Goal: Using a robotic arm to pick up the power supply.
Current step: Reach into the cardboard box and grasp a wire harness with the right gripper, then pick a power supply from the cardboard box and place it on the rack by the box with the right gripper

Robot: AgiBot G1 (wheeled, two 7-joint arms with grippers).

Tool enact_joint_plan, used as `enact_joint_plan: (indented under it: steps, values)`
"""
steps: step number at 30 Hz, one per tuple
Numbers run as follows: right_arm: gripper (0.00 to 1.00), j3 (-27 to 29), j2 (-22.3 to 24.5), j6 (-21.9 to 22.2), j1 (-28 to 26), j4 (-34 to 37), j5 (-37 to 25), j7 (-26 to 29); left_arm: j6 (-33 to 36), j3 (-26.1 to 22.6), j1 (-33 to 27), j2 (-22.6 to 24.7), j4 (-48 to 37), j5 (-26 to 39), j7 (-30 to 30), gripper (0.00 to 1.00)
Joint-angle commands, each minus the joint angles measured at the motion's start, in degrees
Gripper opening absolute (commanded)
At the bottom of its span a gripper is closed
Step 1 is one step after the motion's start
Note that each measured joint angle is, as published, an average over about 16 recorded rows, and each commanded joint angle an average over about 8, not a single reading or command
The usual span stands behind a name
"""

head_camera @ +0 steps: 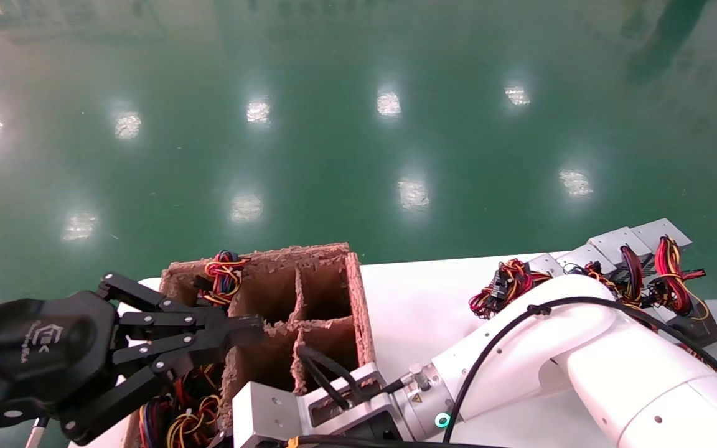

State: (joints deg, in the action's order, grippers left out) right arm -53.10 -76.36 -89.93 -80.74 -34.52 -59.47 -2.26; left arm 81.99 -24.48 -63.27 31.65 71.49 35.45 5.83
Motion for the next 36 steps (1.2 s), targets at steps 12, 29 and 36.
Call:
enact_joint_plan:
  steps: [12,29,36]
  values:
    - [0.00,-4.5,0.6,0.2,-1.6,0.3,2.6,-0.9,0.0,0.0,0.0,0.0,0.0,0.0,0.0,0.00]
    - [0.00,-7.3,0.6,0.6,-2.6,1.6,6.2,-2.5,0.0,0.0,0.0,0.0,0.0,0.0,0.0,0.00]
    - [0.00,-7.8,1.1,0.7,-3.0,0.9,8.1,-2.2,0.0,0.0,0.0,0.0,0.0,0.0,0.0,0.00]
